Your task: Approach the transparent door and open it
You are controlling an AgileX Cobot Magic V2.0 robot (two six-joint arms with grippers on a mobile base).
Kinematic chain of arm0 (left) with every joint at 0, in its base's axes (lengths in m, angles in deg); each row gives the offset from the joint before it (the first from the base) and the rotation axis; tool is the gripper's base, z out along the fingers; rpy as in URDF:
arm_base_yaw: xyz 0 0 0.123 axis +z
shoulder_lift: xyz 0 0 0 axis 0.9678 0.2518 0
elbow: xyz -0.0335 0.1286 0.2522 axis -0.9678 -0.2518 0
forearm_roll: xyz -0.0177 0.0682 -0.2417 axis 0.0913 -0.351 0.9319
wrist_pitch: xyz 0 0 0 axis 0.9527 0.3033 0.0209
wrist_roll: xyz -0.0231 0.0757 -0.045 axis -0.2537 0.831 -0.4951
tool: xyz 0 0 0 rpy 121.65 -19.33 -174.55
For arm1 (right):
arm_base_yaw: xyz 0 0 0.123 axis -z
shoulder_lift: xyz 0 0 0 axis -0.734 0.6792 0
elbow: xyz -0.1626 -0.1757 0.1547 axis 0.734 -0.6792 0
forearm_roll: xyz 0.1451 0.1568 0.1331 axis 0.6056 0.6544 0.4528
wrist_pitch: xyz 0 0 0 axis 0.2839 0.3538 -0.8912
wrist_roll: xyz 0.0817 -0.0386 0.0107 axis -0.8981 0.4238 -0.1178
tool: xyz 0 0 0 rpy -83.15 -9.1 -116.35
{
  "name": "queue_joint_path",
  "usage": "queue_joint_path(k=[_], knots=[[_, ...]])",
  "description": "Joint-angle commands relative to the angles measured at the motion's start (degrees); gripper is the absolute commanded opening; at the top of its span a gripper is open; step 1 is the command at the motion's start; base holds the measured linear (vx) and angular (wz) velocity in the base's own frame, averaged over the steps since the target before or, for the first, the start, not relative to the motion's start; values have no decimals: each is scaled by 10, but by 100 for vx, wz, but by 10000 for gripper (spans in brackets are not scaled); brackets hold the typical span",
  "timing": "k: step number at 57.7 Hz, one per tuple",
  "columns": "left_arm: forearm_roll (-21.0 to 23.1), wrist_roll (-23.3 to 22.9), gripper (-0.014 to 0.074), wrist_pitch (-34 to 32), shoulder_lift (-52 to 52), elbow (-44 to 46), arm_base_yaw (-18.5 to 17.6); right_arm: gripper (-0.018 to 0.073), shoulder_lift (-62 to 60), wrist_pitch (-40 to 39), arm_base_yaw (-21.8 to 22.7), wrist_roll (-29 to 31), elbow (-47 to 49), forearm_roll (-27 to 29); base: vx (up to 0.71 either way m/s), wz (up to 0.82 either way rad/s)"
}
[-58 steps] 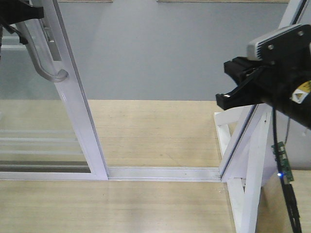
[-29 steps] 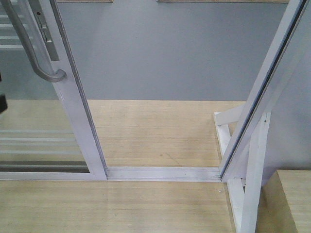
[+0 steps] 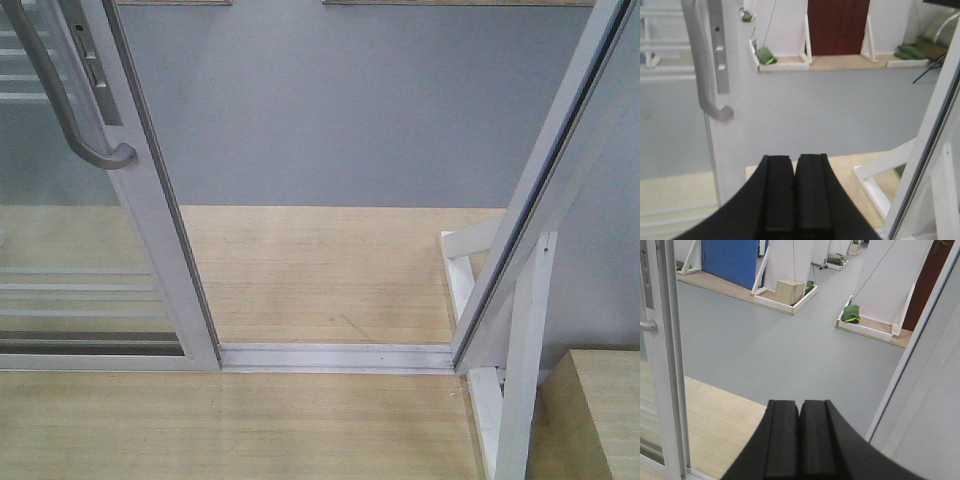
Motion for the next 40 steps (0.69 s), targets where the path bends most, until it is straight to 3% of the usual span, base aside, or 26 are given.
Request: queue_joint_path(k=[1, 10, 20, 40], knots=[[-15, -11, 1, -44, 20, 15, -2, -4, 8, -81, 2, -3, -6, 10, 0, 0], [25, 10, 2, -113, 85, 15, -3, -4, 7, -131, 2, -3, -54, 8, 0, 0], [87, 16, 3, -155, 134, 15, -3, -1, 7, -102, 2, -6, -64, 11, 0, 0], [88, 16, 3, -150, 134, 15, -3, 0, 7, -74, 2, -5, -64, 11, 0, 0]])
